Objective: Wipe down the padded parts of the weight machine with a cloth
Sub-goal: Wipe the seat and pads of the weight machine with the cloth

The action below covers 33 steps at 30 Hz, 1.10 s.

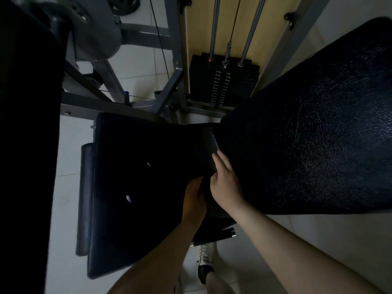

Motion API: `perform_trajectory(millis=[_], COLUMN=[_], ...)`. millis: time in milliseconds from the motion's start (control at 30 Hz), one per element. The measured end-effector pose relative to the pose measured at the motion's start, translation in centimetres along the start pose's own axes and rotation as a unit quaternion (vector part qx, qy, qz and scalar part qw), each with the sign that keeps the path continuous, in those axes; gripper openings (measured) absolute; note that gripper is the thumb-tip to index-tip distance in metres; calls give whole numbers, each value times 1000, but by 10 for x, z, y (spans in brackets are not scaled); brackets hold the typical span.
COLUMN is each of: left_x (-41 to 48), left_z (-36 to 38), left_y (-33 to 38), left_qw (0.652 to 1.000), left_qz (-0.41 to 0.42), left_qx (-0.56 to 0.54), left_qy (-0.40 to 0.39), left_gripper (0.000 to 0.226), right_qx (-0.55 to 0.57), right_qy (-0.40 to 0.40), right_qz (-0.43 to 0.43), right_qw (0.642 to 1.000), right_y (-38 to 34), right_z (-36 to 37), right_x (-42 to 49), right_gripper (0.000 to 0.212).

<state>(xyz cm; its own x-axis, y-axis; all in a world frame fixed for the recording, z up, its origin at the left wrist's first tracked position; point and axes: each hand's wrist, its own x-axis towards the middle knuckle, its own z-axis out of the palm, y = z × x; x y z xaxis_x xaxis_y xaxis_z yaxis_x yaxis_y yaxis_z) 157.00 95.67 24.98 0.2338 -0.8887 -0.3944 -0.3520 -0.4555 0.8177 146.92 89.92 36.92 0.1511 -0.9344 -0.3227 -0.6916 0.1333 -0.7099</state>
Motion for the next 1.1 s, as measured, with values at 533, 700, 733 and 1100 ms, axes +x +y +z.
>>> perform_trajectory(millis=[533, 700, 733, 1100], left_x=[-70, -110, -115, -80], left_z=[1, -14, -17, -48], left_y=[27, 19, 19, -55], left_qw=[979, 947, 943, 940], left_qz=[173, 297, 313, 292], left_qx=[-3, 6, 9, 175], left_qy=[-105, -119, -113, -33], left_gripper=[40, 40, 46, 48], right_qx=[158, 318, 354, 277], right_qy=[148, 233, 223, 395], right_qz=[97, 172, 184, 97], right_qw=[971, 903, 889, 871], right_y=[35, 42, 43, 54], right_z=[36, 55, 59, 73], right_x=[-103, -134, -135, -130], right_gripper=[34, 25, 27, 30])
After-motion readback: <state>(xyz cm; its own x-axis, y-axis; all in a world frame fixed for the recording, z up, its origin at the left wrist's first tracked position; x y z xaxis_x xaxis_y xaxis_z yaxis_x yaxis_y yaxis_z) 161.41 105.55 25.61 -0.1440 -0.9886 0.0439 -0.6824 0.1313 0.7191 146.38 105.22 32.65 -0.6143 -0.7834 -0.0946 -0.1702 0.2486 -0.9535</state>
